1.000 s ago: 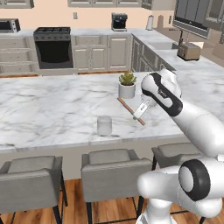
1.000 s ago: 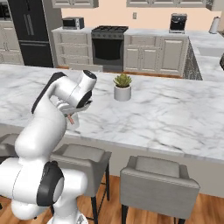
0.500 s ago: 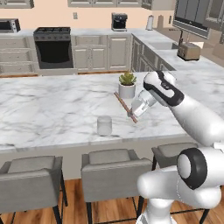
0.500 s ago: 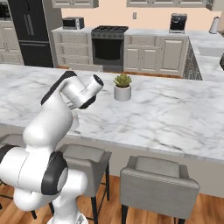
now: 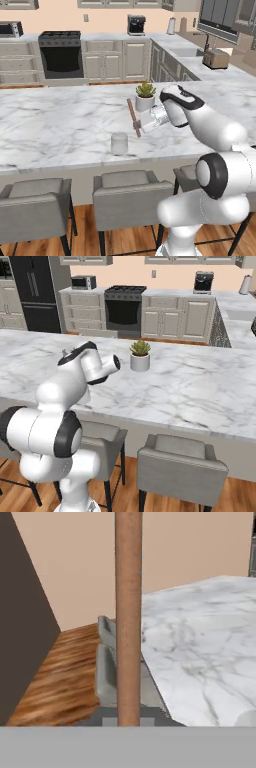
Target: Take a straw from the drawer in front and place it inside the glass cup on the dining counter.
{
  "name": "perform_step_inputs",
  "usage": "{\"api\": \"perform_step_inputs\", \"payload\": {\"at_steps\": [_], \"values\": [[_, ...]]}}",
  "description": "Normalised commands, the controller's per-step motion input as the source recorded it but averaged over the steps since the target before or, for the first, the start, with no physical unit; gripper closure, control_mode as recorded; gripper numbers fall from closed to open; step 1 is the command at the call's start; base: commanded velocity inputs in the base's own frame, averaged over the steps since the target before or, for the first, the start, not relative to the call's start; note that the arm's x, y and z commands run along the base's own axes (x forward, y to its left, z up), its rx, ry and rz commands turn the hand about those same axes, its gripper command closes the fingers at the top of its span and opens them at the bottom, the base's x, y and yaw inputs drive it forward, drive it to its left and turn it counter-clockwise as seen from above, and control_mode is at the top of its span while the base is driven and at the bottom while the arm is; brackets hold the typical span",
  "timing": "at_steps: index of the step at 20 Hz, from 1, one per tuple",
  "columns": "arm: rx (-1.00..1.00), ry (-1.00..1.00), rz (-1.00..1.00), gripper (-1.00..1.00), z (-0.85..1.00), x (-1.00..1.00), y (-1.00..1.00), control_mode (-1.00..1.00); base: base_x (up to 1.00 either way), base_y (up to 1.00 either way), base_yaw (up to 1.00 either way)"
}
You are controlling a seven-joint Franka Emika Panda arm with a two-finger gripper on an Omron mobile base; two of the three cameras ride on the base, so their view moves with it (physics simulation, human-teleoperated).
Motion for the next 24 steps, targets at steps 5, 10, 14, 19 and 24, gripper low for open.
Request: {"api": "perform_step_inputs", "payload": {"at_steps": [5,10,14,19,24], "values": [[0.16,0.09,0.00,1.00,0.11,0.41,0.05,-1.00,0.00,0.00,0.00],[0.03,0.08,0.00,1.00,-0.23,0.51,0.20,-1.00,0.00,0.00,0.00],[0.00,0.11,0.00,1.00,-0.48,0.55,0.26,-1.00,0.00,0.00,0.00],[0.00,0.05,0.00,1.00,-0.42,0.45,0.07,-1.00,0.00,0.00,0.00],[0.00,0.04,0.00,1.00,-0.34,0.51,0.00,-1.00,0.00,0.00,0.00]]}}
